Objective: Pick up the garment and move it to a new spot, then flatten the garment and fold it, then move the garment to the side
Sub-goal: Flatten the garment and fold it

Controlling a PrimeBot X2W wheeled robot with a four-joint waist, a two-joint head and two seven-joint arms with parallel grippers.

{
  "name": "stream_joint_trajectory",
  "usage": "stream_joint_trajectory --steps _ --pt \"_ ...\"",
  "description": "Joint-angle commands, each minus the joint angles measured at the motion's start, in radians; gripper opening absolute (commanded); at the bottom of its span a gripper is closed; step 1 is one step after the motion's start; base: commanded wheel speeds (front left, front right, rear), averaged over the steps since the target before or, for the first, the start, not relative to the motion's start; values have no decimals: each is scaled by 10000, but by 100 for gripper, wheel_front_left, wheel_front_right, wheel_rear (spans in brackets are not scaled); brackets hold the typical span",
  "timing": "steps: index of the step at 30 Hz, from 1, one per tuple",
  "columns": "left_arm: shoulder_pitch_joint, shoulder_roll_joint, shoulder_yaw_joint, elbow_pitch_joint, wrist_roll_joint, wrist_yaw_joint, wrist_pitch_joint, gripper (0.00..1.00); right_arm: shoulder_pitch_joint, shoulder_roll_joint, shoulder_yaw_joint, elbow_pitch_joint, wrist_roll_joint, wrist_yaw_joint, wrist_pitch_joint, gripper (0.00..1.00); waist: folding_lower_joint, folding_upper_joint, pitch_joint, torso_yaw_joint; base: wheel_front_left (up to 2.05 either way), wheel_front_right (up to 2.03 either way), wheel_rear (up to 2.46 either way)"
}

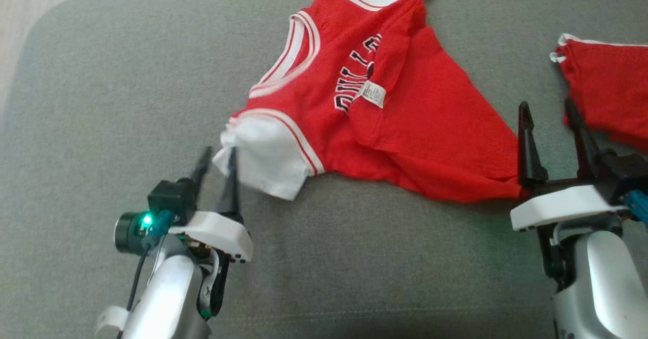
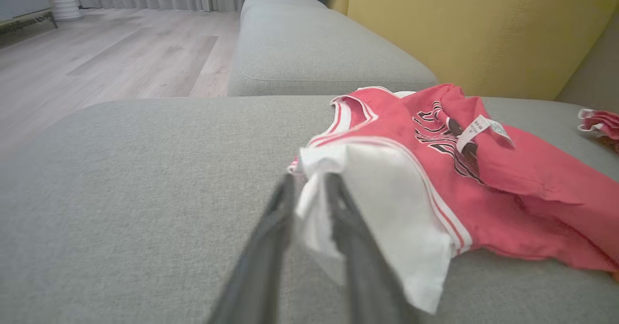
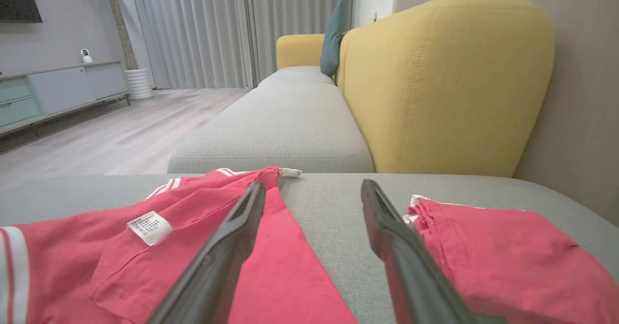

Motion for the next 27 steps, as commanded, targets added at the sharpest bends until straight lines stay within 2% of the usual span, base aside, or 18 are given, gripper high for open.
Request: stream_joint_trajectory --steps 1,6,11,16,20,27 --pt "-306 82 361 -302 62 41 -123 100 -6 -45 307 -281 32 39 -4 100 0 -1 18 80 0 0 0" --pt "-364 -4 436 -482 44 52 -123 100 -126 -45 942 -200 47 39 -13 100 0 -1 83 376 0 0 0" --pt "-342 -46 397 -673 28 -18 -123 100 -305 -45 2267 125 27 39 164 100 0 -1 159 751 0 0 0" --pt "-324 -65 271 -720 -26 -68 -124 100 -648 -45 3269 975 -1007 39 453 100 0 -1 289 1140 0 0 0" --pt "-337 -70 110 -779 -192 -50 -124 100 -987 -45 3399 1696 -1861 39 438 100 0 -1 408 1428 0 0 0" --pt "-414 -72 -88 -856 -395 65 -124 100 -1453 -45 2734 2525 -2786 39 280 100 0 -1 655 1775 0 0 0"
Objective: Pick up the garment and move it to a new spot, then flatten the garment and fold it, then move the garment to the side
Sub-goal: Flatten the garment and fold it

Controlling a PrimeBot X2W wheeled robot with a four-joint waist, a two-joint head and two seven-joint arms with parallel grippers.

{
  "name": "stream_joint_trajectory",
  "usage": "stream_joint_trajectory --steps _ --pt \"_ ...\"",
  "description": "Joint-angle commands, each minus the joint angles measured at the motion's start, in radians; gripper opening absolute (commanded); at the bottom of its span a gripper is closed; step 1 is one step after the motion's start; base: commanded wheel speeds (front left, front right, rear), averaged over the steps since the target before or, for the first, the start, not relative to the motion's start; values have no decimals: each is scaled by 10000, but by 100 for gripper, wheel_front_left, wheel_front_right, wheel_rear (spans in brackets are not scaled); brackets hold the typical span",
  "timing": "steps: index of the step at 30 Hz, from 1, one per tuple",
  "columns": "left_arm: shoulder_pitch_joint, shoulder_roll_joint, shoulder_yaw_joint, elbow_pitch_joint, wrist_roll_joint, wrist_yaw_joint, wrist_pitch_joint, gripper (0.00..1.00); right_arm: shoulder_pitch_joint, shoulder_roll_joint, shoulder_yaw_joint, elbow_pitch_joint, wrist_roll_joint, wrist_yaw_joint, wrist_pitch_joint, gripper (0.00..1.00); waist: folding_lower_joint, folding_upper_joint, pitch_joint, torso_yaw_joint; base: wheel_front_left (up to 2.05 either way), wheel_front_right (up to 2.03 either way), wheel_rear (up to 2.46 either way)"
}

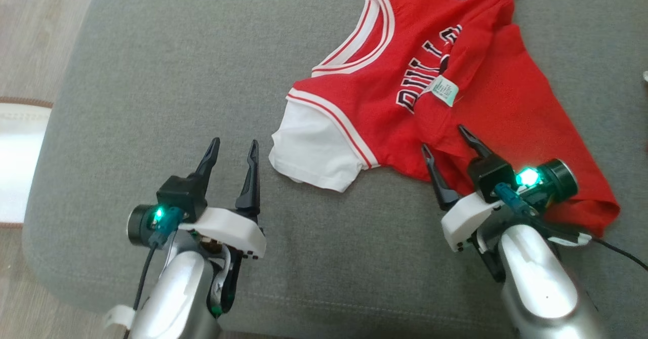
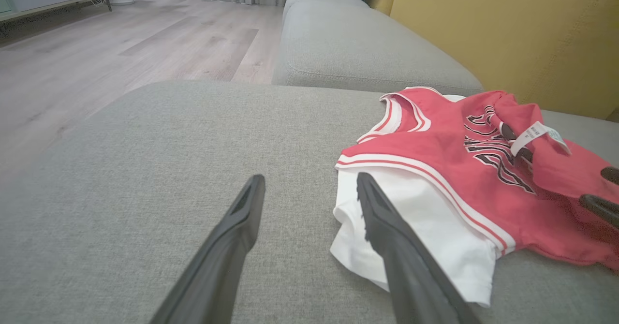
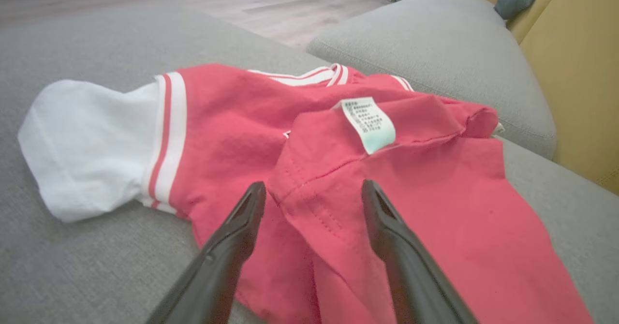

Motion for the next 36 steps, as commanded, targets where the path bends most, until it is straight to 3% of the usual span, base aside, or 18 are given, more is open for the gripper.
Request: stream_joint_trajectory --steps 1,7,8,9,10,17,25,30,36 --pt "-403 60 258 -371 -119 64 -124 100 -332 3 106 -191 -117 39 -105 100 0 0 96 76 0 0 0" --pt "-489 60 208 -396 -190 97 -124 100 -575 3 -189 256 -214 39 -181 100 0 0 303 124 0 0 0" --pt "-502 59 203 -392 -193 101 -124 100 -616 3 -218 335 -172 39 -178 84 0 0 327 111 0 0 0" --pt "-517 59 198 -387 -195 102 -124 100 -657 3 -238 400 -126 39 -198 22 0 0 348 96 0 0 0" --pt "-532 59 194 -382 -194 104 -124 100 -693 3 -256 451 -63 39 -240 0 0 0 364 77 0 0 0" --pt "-556 59 250 -344 -127 92 -124 100 -918 3 -524 361 408 39 -704 0 0 0 296 -140 0 0 0" --pt "-515 59 328 -359 -51 38 -124 100 -1611 -88 -1977 -706 411 39 -497 0 0 0 120 -501 0 0 0" --pt "-622 59 238 -466 -83 23 -124 100 -2829 -1376 -2728 -1201 414 39 362 0 0 0 308 -540 0 0 0" --pt "-745 59 67 -509 -155 -27 -124 100 -3875 -2685 -2911 -444 575 39 1126 0 0 0 566 -367 0 0 0"
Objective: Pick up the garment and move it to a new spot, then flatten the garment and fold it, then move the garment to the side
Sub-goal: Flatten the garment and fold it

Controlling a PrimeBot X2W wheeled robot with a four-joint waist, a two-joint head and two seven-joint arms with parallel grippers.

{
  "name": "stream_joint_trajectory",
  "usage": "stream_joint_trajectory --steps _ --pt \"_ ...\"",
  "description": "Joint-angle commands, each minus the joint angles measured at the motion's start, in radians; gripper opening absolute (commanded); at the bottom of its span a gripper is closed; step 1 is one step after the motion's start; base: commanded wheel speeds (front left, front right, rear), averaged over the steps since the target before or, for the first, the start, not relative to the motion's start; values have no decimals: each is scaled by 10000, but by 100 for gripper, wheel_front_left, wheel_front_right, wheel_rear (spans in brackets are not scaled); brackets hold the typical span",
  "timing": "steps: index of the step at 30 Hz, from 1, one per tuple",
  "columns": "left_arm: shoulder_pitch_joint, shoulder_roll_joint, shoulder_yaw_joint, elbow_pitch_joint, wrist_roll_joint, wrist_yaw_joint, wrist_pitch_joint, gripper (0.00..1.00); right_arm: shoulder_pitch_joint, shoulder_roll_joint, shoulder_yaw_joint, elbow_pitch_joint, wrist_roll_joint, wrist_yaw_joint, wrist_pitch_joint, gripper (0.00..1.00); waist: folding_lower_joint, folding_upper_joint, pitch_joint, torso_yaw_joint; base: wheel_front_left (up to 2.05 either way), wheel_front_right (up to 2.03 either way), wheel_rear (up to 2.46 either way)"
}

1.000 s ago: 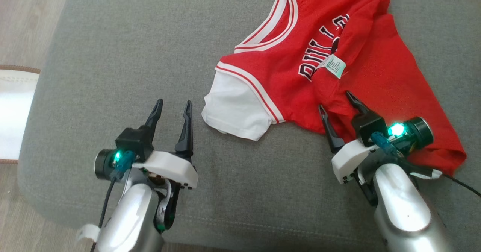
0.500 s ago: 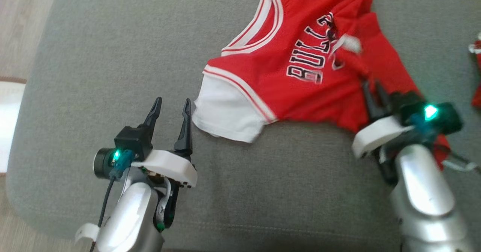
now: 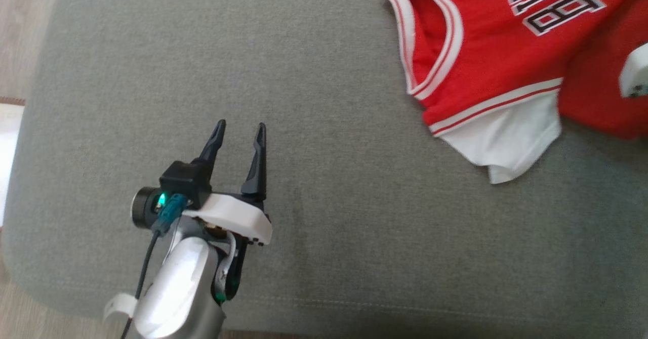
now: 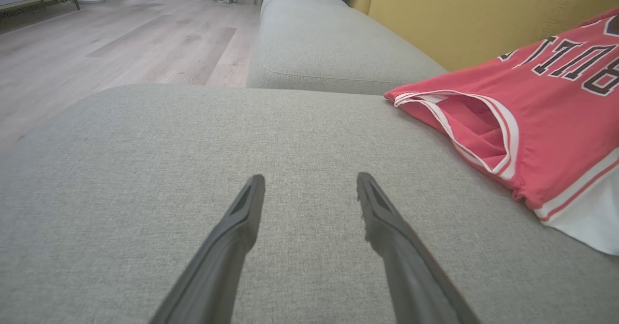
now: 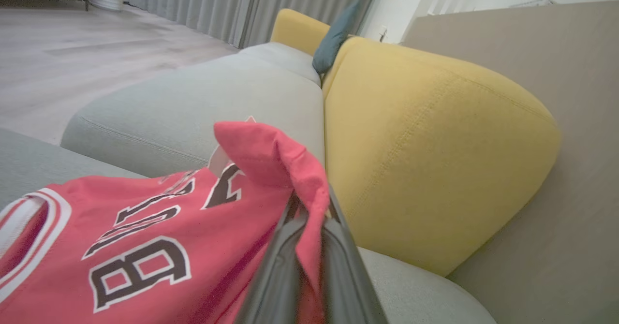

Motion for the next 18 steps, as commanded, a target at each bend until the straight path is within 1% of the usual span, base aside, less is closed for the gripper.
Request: stream_joint_trajectory --steps 1,3,8,9,10,13,18 --pt "-339 76 228 -301 -71 -23 -124 100 -344 -232 97 -143 95 37 51 0 -1 0 60 105 0 0 0" --pt "-364 76 161 -267 -94 -37 -124 100 -454 -375 116 115 122 37 30 0 -1 0 65 193 0 0 0" --pt "-346 76 169 -202 -88 2 -124 100 -439 -311 209 653 180 37 -96 0 -1 0 23 245 0 0 0" --pt "-335 76 172 -186 -74 1 -124 100 -441 -306 120 802 121 37 -102 91 -1 0 -1 239 0 0 0" --pt "-323 76 175 -172 -58 -4 -124 100 -446 -303 -8 946 -1 37 -97 100 -1 0 -26 228 0 0 0" --pt "-301 76 181 -137 -13 -15 -124 100 -467 -147 -411 1256 -389 37 -230 100 -1 0 -144 163 0 0 0" --pt "-205 76 213 -131 58 -16 -124 100 -354 366 -899 1343 -807 37 -519 100 -1 0 -420 -117 0 0 0"
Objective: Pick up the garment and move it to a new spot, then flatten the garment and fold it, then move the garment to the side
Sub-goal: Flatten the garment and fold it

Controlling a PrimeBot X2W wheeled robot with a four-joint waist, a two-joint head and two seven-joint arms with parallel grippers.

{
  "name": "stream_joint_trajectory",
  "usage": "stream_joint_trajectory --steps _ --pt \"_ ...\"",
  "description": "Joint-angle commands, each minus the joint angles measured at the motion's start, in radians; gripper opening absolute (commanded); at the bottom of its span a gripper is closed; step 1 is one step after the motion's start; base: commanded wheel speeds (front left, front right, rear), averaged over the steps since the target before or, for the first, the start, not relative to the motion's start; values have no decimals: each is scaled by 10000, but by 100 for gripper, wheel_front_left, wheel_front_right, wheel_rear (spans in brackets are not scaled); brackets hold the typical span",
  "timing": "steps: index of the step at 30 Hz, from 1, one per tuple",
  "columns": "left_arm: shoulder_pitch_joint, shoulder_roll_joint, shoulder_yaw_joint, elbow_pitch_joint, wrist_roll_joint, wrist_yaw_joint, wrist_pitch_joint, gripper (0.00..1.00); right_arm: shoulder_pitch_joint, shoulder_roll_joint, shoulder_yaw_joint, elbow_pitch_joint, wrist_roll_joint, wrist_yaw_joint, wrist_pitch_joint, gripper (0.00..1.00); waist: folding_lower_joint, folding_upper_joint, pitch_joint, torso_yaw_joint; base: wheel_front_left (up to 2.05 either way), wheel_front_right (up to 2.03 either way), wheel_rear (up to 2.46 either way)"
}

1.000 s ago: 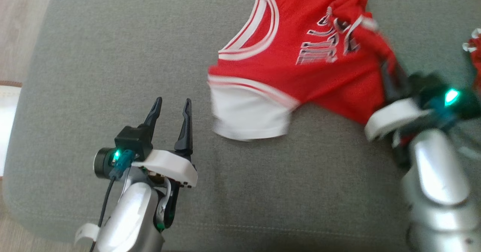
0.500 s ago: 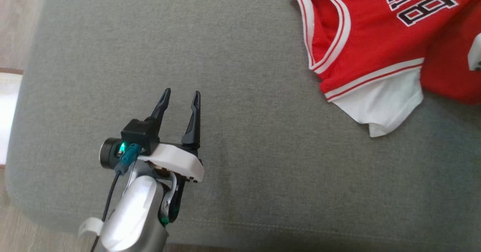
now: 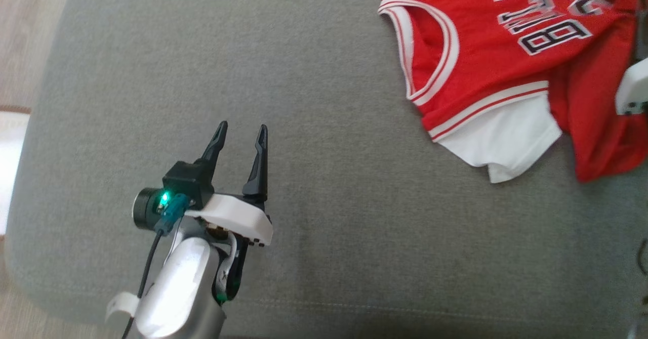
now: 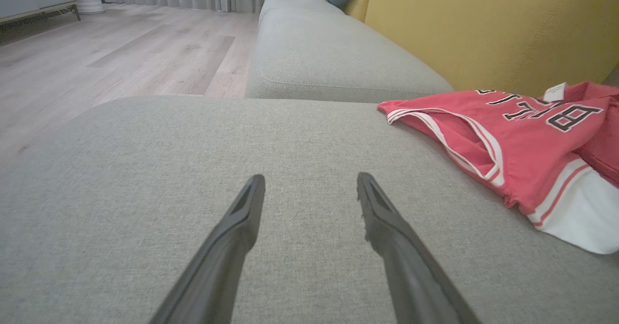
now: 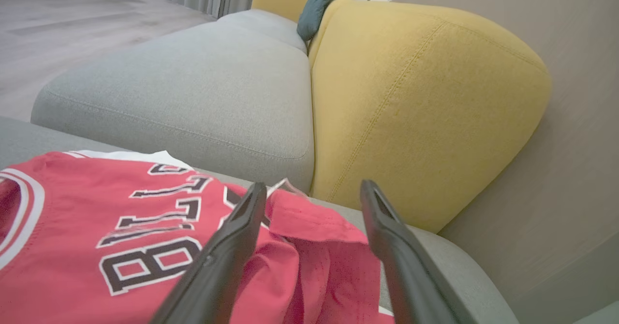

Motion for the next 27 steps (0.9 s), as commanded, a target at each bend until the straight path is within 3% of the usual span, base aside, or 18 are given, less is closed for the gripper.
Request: stream_joint_trajectory --steps 1,8,17,22,27 --pt "-111 80 322 -288 57 -4 -124 100 -109 125 35 -367 -88 37 -159 100 0 0 -173 -183 0 0 0" --pt "50 80 338 -317 116 -27 -124 100 542 872 200 -862 140 37 -682 100 0 0 -524 -691 0 0 0" --pt "180 80 56 -565 -77 -14 -124 100 2517 1957 631 -3063 1241 37 -1146 100 0 0 -760 -1566 0 0 0" --pt "162 80 -165 -642 -154 35 -124 100 3862 2191 776 -4281 1730 37 -1106 100 0 0 -652 -1976 0 0 0" --pt "-82 80 -371 -590 -153 -45 -124 100 4237 2220 878 -4927 2108 37 -998 100 0 0 -482 -2321 0 0 0"
